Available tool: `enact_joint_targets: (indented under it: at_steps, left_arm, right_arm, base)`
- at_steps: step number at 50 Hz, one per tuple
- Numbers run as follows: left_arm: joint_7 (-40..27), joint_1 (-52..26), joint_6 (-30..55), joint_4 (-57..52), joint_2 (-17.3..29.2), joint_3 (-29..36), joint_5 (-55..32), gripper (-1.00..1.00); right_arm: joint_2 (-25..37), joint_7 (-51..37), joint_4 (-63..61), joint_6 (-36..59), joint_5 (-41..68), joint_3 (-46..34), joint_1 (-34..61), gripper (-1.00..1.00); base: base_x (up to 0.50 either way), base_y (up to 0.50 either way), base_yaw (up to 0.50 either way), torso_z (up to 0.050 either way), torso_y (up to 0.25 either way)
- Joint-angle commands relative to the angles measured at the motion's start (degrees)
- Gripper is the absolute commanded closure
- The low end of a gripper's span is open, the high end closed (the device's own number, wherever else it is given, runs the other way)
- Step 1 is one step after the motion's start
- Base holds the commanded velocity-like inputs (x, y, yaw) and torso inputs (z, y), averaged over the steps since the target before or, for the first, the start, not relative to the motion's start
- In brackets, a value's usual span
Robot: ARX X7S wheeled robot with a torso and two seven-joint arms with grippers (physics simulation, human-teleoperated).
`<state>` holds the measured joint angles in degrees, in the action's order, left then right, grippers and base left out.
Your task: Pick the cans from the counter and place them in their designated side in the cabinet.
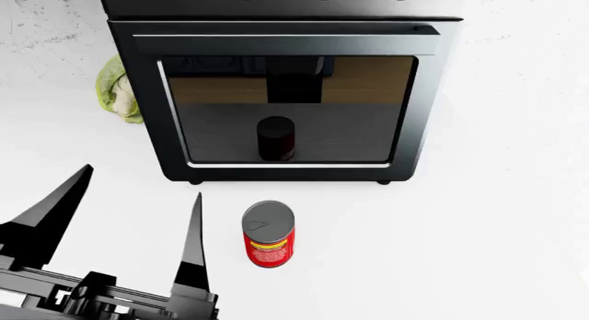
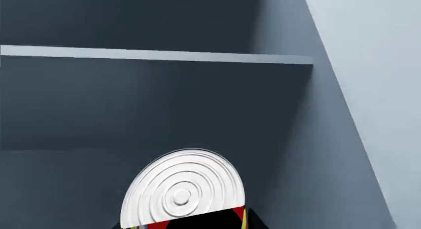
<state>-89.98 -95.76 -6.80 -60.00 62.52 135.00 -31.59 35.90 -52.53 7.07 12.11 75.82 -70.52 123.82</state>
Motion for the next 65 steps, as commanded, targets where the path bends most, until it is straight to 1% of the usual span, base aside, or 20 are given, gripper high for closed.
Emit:
enact_joint_targets:
  at_steps: [1, 4, 6, 8, 13, 17, 22, 30, 34, 39, 48, 54, 55, 60, 65]
  left_arm:
    - [0.0, 0.4, 0.6, 0.0, -0.3, -0.4, -0.5, -1.0]
    - [0.0, 0.9, 0.8, 0.0, -0.3, -0.9, -0.6, -1.0]
    - [0.0, 1.5, 1.1, 0.0, -0.3, -1.4, -0.6, -1.0]
    - [0.0, 1.6, 1.2, 0.0, -0.3, -1.4, -0.7, -1.0]
    - [0.0, 1.8, 1.5, 0.0, -0.5, -1.9, -1.3, -1.0]
    - [0.0, 2.6, 2.1, 0.0, -0.9, -2.9, -1.7, -1.0]
    - [0.0, 2.7, 2.6, 0.0, -1.3, -3.1, -2.2, -1.0]
    - [0.0, 2.3, 2.3, 0.0, -1.2, -2.4, -1.9, -1.0]
    - [0.0, 1.9, 2.2, 0.0, -1.2, -2.0, -1.8, -1.0]
    - [0.0, 1.6, 2.4, 0.0, -1.3, -2.0, -2.4, -1.0]
    - [0.0, 1.4, 3.2, 0.0, -1.8, -3.0, -3.8, -1.0]
    - [0.0, 1.9, 3.7, 0.0, -2.1, -4.3, -4.5, -1.0]
    - [0.0, 2.1, 3.8, 0.0, -2.2, -4.5, -4.6, -1.0]
    - [0.0, 2.7, 3.9, 0.0, -2.1, -4.8, -4.3, -1.0]
    - [0.0, 2.9, 3.7, 0.0, -1.8, -4.5, -3.8, -1.0]
  right_arm:
    - [-10.5, 3.6, 26.3, 9.6, -3.1, -4.0, 2.5, 1.0]
    - [-14.6, 7.0, 36.4, 14.3, -2.4, -5.2, 3.7, 1.0]
    - [-16.7, 8.0, 42.1, 15.9, -2.3, -5.5, 4.4, 1.0]
    - [-19.1, 11.0, 48.1, 18.1, -1.8, -5.7, 5.0, 1.0]
    - [-27.7, 23.1, 67.6, 24.8, -3.0, -8.2, 6.0, 1.0]
    - [-27.4, 24.9, 67.9, 30.6, -3.4, -6.3, 4.7, 1.0]
    - [-26.7, 25.9, 67.9, 34.2, -6.0, -2.6, 2.8, 1.0]
    - [-26.3, 27.7, 67.9, 38.6, -15.0, 4.3, -0.5, 1.0]
    - [-26.1, 28.2, 67.9, 40.0, -20.8, 10.3, -1.8, 1.0]
    - [-24.8, 27.0, 67.9, 42.4, -27.6, 24.3, -3.4, 1.0]
    - [-24.8, 28.8, 67.9, 48.1, -50.2, 47.3, -6.2, 1.0]
    - [-25.6, 31.1, 67.9, 47.9, -62.1, 57.0, -6.6, 1.0]
    - [-25.8, 31.3, 67.9, 47.4, -63.5, 58.0, -6.5, -1.0]
    - [-26.8, 32.8, 67.9, 46.1, -68.6, 61.3, -6.4, -1.0]
    - [-27.5, 33.8, 67.9, 45.1, -71.6, 62.8, -6.1, -1.0]
  base:
    - [0.0, 0.0, 0.0, 0.0, 0.0]
    - [0.0, 0.0, 0.0, 0.0, 0.0]
    - [0.0, 0.0, 0.0, 0.0, 0.0]
    - [0.0, 0.0, 0.0, 0.0, 0.0]
    - [0.0, 0.0, 0.0, 0.0, 0.002]
    - [0.0, 0.0, 0.0, 0.0, 0.0]
    - [0.0, 0.0, 0.0, 0.0, 0.0]
    - [0.0, 0.0, 0.0, 0.0, 0.0]
    - [0.01, 0.0, 0.0, 0.0, 0.0]
    - [0.0, 0.0, 0.0, 0.0, 0.0]
    - [0.0, 0.0, 0.0, 0.0, 0.0]
    - [0.0, 0.0, 0.0, 0.0, 0.0]
    - [0.0, 0.0, 0.0, 0.0, 0.0]
    - [0.0, 0.0, -0.01, 0.0, 0.0]
    - [0.0, 0.0, -0.01, 0.0, 0.0]
